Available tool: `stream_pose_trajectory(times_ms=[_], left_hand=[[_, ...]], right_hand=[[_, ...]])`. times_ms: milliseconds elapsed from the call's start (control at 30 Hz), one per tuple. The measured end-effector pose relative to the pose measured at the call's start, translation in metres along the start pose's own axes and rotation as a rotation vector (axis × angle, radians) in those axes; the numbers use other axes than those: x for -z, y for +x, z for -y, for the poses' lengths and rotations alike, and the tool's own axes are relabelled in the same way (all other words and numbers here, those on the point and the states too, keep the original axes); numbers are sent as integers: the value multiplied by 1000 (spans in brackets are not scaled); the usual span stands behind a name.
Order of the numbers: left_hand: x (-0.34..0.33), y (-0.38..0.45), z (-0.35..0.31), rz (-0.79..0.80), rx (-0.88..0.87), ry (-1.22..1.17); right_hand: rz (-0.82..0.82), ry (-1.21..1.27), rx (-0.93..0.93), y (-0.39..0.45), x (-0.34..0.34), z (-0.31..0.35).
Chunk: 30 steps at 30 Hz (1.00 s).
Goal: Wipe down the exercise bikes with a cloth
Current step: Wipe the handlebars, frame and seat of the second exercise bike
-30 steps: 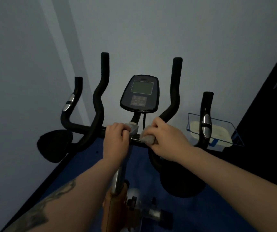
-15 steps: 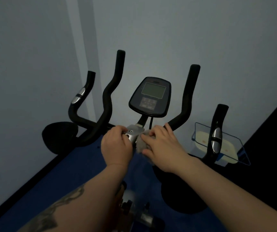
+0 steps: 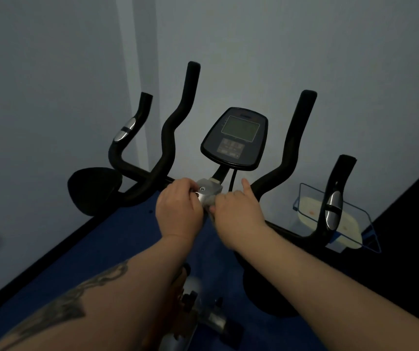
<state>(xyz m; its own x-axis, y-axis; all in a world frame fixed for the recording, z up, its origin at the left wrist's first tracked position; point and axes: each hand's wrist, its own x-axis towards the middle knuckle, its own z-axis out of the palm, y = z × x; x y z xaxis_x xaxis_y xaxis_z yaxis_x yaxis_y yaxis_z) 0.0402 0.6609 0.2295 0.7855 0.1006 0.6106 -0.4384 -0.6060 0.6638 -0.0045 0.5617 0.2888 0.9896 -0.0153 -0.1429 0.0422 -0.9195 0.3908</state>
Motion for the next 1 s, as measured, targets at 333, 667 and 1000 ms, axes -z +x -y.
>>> stream_pose_trajectory(times_ms=[333,667,1000], left_hand=[[2,1,-2,29,25,-14],[5,1,-4,66,-20,0],[1,1,1,50,-50,24]], right_hand=[[-65,-30,152,-11,0,-17],[79,3,180,6,20,-24],[72,11,145,9,17,-15]])
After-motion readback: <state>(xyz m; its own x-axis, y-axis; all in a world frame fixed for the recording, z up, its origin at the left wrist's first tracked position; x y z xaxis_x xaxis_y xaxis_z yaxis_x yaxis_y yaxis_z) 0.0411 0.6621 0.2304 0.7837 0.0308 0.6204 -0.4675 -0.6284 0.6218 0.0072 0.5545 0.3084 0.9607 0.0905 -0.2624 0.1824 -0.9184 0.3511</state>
